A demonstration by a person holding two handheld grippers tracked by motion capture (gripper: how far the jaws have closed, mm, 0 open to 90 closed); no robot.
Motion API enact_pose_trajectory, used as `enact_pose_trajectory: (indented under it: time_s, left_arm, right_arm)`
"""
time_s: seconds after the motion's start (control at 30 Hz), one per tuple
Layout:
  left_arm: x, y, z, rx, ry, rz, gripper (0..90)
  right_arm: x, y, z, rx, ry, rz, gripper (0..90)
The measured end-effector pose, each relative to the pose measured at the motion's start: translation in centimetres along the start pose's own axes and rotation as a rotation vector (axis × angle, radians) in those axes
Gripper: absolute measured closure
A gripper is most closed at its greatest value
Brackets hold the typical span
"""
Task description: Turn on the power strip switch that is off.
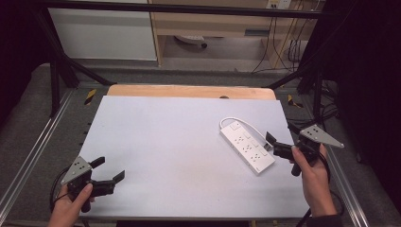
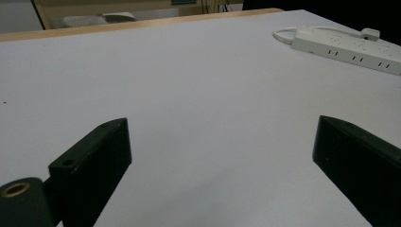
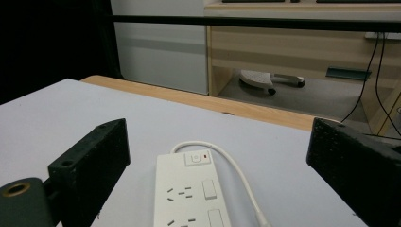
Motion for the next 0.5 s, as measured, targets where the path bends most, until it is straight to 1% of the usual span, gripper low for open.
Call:
enact_pose_trajectory:
  time_s: [0.5]
  left_arm:
    - [0.0,0.0,0.0,0.000,0.001,0.002,5.3]
  right_arm:
    - [2.6,-0.8,-2.3,0.029,-0.009,0.018,6.5]
Point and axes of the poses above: each handheld gripper's, and its own axes: z roughly forward along the jaws, x roughly out of its underside, y roughly to its left, the point moved 8 cm from there along z, roughly forward along the jaws, and after that the axes turned 8 degrees about -z, right-handed, at the moved point
